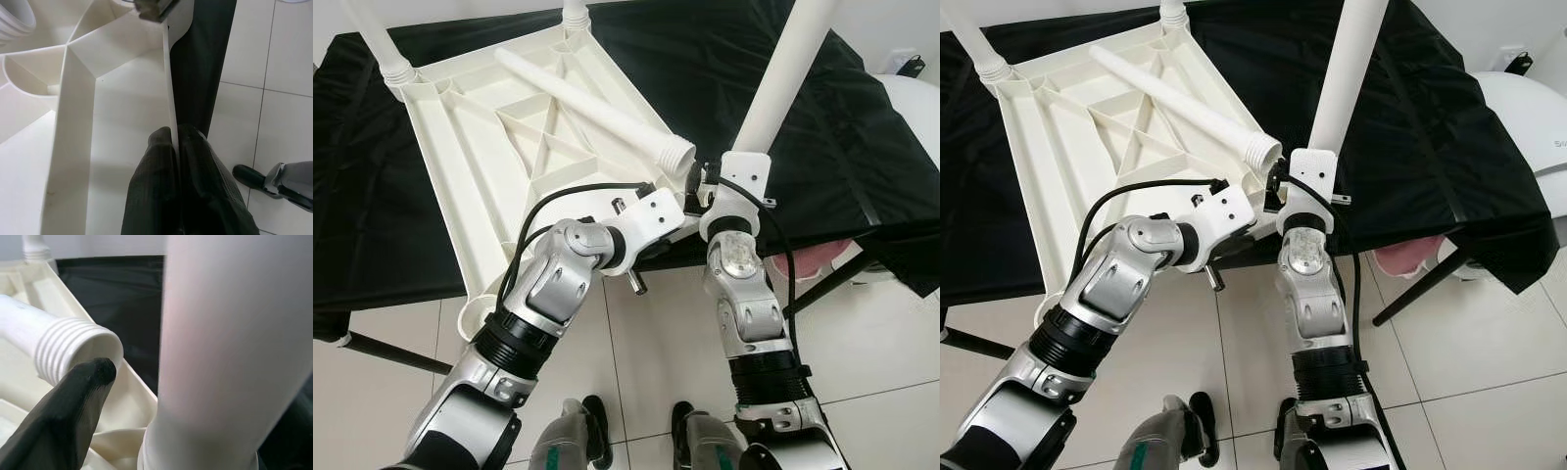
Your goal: Building children table
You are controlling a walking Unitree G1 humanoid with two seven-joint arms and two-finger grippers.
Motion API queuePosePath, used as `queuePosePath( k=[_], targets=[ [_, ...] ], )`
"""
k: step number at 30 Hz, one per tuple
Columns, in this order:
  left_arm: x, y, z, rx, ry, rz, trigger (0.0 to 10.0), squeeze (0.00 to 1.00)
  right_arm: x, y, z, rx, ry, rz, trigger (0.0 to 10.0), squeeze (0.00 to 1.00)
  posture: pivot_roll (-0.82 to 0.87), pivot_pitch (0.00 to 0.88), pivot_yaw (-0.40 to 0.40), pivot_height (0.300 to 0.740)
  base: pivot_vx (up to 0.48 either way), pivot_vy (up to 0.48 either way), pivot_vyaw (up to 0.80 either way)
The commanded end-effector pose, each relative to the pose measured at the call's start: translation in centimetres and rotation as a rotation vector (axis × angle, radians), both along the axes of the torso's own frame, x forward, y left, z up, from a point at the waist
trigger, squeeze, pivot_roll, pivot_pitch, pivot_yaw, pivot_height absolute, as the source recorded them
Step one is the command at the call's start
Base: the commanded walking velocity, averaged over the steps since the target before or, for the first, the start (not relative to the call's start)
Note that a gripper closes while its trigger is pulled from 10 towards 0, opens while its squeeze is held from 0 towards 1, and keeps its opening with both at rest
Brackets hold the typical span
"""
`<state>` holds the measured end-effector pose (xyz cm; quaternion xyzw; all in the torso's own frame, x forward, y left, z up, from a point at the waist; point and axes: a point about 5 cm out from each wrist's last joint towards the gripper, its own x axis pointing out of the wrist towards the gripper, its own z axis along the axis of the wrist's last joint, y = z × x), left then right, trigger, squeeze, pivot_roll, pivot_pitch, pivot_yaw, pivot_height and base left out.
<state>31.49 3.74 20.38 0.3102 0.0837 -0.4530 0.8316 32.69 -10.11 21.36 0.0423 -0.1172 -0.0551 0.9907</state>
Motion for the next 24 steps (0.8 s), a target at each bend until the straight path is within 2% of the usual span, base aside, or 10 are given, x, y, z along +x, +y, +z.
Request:
queuePosePath(
  k=[1,7,13,23,24],
  targets=[
    [-0.1,-0.7,0.6,-0.002,-0.088,0.036,10.0,0.0,-0.2,0.6,0.1,0.017,-0.009,0.063,10.0,0.0,-0.13,0.211,0.053,0.74,0.0,0.0,0.0],
    [-0.1,-0.7,0.6,-0.003,-0.09,0.038,10.0,0.0,-0.4,-1.2,0.4,0.001,-0.042,0.172,10.0,0.0,-0.14,0.205,0.051,0.74,0.0,0.0,0.0],
    [0.0,-0.7,0.6,-0.005,-0.091,0.038,10.0,0.0,-0.3,-3.2,1.0,-0.057,-0.069,0.291,10.0,0.0,-0.15,0.2,0.049,0.74,0.0,0.0,0.0],
    [0.0,-0.8,0.6,-0.006,-0.094,0.036,10.0,0.0,0.5,-5.7,1.6,-0.16,-0.047,0.485,10.0,0.0,-0.15,0.189,0.047,0.74,0.0,0.0,0.0],
    [0.0,-0.8,0.6,-0.006,-0.095,0.034,10.0,0.0,0.8,-6.2,1.7,-0.183,-0.031,0.547,10.0,0.0,-0.15,0.187,0.046,0.74,0.0,0.0,0.0]
  ],
)
